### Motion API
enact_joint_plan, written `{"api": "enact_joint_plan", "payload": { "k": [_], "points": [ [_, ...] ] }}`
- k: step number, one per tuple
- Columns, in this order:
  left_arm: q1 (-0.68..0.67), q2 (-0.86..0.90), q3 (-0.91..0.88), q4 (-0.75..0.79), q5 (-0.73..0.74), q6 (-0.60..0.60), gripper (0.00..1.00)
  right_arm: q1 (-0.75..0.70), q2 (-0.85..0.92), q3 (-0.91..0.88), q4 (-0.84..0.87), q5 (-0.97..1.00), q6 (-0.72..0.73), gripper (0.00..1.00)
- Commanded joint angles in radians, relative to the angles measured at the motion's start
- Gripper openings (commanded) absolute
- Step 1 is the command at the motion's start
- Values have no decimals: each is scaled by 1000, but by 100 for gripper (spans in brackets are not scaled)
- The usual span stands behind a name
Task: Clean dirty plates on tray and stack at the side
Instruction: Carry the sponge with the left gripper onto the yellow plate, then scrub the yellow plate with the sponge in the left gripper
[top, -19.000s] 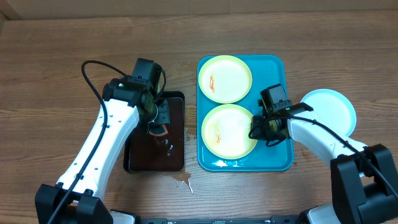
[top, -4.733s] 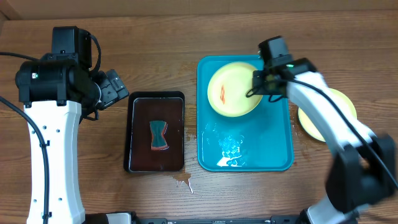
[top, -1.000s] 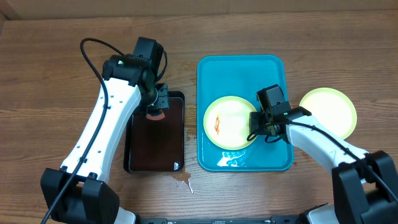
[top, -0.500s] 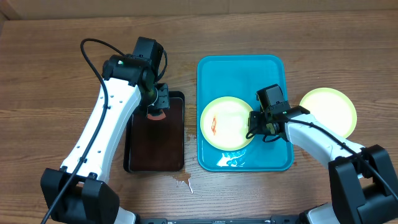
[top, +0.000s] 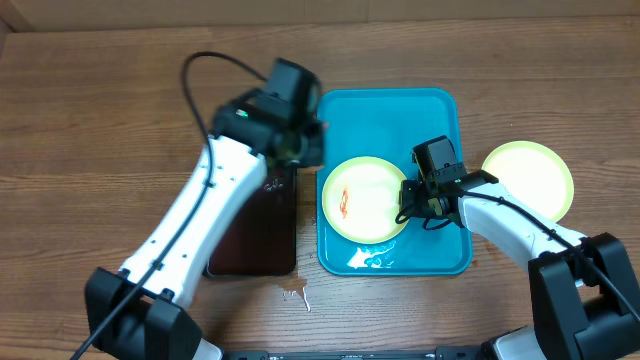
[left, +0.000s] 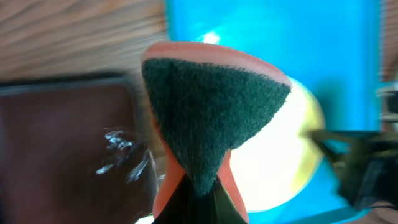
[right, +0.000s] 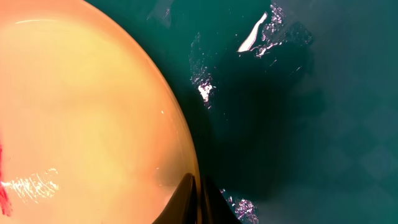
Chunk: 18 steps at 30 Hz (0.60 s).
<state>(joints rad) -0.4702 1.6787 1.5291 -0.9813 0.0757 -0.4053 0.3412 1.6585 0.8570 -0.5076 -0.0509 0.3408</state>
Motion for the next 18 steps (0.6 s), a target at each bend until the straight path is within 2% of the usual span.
{"api": "enact_joint_plan", "payload": {
  "k": [1,7,10,18],
  "points": [
    [-97,33,-49,45,20,-85,4,2,5,-5,-10,4,0,4],
    [-171,176,-56,97,23,-166,4,2,5,-5,-11,4,0,4],
    [-170,245,-56,97,26,-200,4,2,5,-5,-10,4,0,4],
    [-131,366,-56,67,-31,-201,4,2,5,-5,-10,4,0,4]
  ]
}}
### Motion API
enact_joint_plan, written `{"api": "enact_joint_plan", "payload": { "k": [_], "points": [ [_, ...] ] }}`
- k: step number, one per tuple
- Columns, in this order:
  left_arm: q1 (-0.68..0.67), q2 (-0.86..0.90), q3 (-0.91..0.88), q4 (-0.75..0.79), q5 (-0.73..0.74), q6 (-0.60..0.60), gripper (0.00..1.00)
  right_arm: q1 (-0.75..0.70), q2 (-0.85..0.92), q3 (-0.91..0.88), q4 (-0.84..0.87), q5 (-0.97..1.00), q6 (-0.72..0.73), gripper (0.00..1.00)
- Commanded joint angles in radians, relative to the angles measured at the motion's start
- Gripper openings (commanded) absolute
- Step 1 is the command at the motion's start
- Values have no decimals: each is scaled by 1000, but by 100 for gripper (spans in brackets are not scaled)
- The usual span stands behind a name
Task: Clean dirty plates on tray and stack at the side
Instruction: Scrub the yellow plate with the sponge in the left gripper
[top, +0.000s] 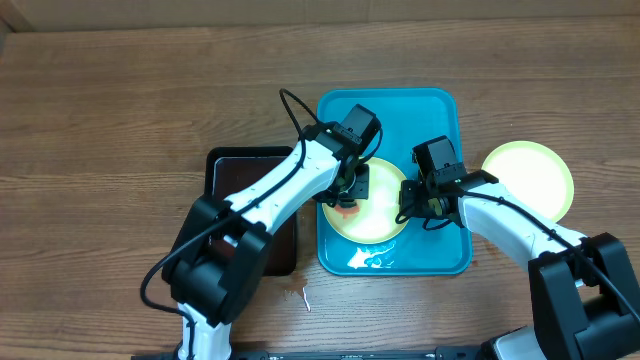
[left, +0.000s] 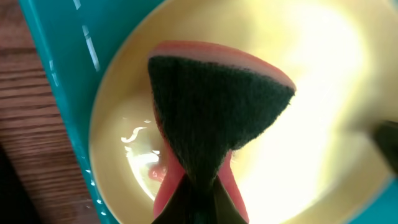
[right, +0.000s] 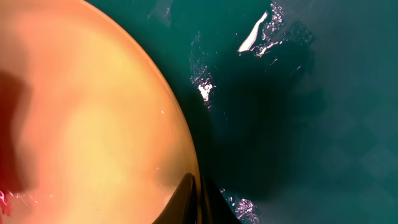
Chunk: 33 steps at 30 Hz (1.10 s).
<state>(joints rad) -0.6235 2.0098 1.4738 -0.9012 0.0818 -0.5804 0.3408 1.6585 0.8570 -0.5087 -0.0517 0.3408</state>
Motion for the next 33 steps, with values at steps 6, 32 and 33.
{"api": "enact_joint_plan", "payload": {
  "k": [6,32,33],
  "points": [
    [56,48,-1,5,35,-33,4,2,5,-5,-8,5,0,4],
    [3,104,82,-232,-172,-42,4,2,5,-5,-16,5,0,4],
    [3,104,82,-228,-229,-42,4,2,5,-5,-16,5,0,4]
  ]
}}
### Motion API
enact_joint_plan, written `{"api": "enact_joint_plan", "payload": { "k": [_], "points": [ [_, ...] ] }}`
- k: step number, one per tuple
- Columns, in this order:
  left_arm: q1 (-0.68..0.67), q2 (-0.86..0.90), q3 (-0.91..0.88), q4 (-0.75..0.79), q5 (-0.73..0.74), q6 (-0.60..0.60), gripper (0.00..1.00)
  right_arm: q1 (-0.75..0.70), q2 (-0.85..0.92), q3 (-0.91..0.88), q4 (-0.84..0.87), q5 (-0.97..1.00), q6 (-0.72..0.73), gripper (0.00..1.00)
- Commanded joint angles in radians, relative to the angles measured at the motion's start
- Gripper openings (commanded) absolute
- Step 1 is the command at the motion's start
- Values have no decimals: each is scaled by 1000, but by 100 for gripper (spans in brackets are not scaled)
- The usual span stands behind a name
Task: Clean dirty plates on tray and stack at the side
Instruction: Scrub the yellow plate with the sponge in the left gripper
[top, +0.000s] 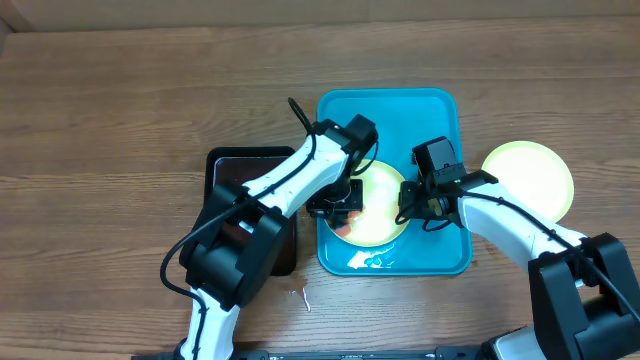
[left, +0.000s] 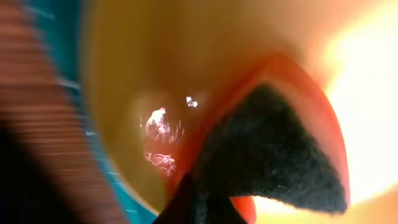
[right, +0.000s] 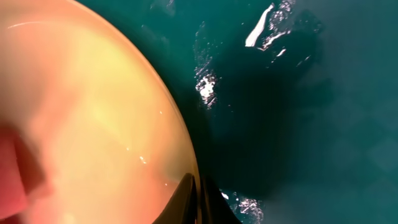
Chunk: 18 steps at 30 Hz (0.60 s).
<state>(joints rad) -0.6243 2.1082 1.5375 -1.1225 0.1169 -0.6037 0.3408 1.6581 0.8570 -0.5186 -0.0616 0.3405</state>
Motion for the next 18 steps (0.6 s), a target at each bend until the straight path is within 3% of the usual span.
{"api": "enact_joint_plan", "payload": {
  "k": [1,11,14,18],
  "points": [
    [4,5,18,-2,-289,-19,4,2,5,-5,-6,14,0,4],
    [20,5,19,78,-323,-55,4,2,5,-5,-6,15,0,4],
    [30,5,18,135,-224,-45,4,2,5,-5,-6,15,0,4],
    [34,12,18,255,40,6,4,2,5,-5,-6,14,0,4]
  ]
}}
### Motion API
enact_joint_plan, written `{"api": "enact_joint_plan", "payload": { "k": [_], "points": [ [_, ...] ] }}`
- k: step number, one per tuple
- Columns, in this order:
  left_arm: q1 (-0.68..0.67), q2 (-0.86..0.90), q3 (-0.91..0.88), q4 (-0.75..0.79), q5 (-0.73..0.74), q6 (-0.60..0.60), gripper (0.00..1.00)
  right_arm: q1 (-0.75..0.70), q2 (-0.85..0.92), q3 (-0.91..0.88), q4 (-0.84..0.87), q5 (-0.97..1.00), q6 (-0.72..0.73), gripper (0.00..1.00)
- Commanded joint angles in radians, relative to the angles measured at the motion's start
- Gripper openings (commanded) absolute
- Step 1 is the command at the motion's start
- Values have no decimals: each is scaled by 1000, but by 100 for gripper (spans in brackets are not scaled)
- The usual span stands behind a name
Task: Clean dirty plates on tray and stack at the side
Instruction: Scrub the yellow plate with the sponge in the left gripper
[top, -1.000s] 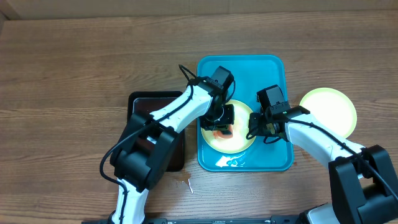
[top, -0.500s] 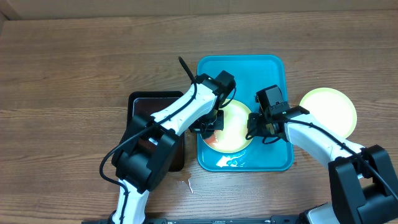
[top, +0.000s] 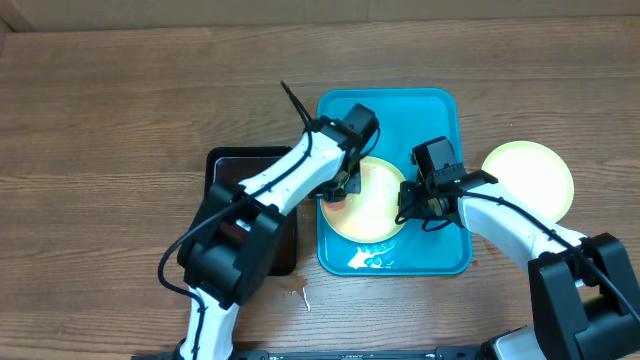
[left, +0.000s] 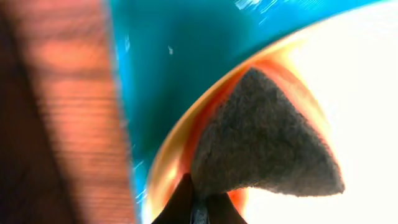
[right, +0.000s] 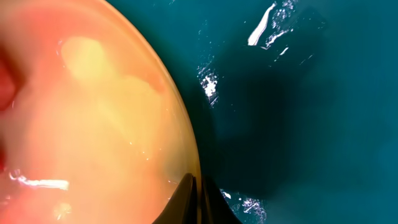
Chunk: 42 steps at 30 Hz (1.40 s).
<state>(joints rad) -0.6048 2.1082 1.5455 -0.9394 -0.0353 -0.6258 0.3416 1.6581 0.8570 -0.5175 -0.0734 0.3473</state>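
A pale yellow plate (top: 372, 205) lies in the blue tray (top: 440, 120). My left gripper (top: 341, 187) is shut on an orange sponge (left: 267, 143) with a dark green scouring face, pressed on the plate's left rim. My right gripper (top: 410, 207) is shut on the plate's right rim (right: 189, 168), pinning it. A second yellow plate (top: 528, 180) rests on the table right of the tray. The plate surface under the sponge is hidden.
A dark brown tray (top: 255, 215) sits left of the blue tray, under my left arm. Water patches glisten on the blue tray floor (right: 264, 28). A small wet spot (top: 295, 294) marks the wooden table near the front.
My left gripper has moved the sponge from the plate's lower left part up to its left rim. The right gripper still pinches the right rim.
My left gripper first held the sponge above the brown tray while a red stain showed on the plate. Then the sponge was on the plate over the stain, later at its lower left, and now at the left rim. My right gripper held the rim throughout.
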Motion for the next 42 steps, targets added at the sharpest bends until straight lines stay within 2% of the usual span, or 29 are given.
{"api": "enact_joint_plan", "payload": {
  "k": [1,7,18,21,27,35,38,42],
  "points": [
    [10,14,10,98,251,28,4,2,5,-5,-8,26,-6,4],
    [-39,53,10,185,475,62,4,2,5,-5,-8,26,-6,4],
    [-41,63,10,0,491,65,4,2,5,-5,-8,26,-6,4],
    [-30,55,10,-55,406,63,4,2,5,-5,-8,26,-6,4],
    [-13,19,10,-153,83,-1,4,2,5,-5,-7,26,-6,4],
    [0,10,17,-228,-172,-36,4,2,5,-5,-11,26,-6,4],
    [0,5,47,-269,-203,-56,4,2,5,-5,-11,26,-6,4],
    [0,-36,115,-322,-133,-59,4,2,5,-5,-12,26,-6,4]
  ]
}}
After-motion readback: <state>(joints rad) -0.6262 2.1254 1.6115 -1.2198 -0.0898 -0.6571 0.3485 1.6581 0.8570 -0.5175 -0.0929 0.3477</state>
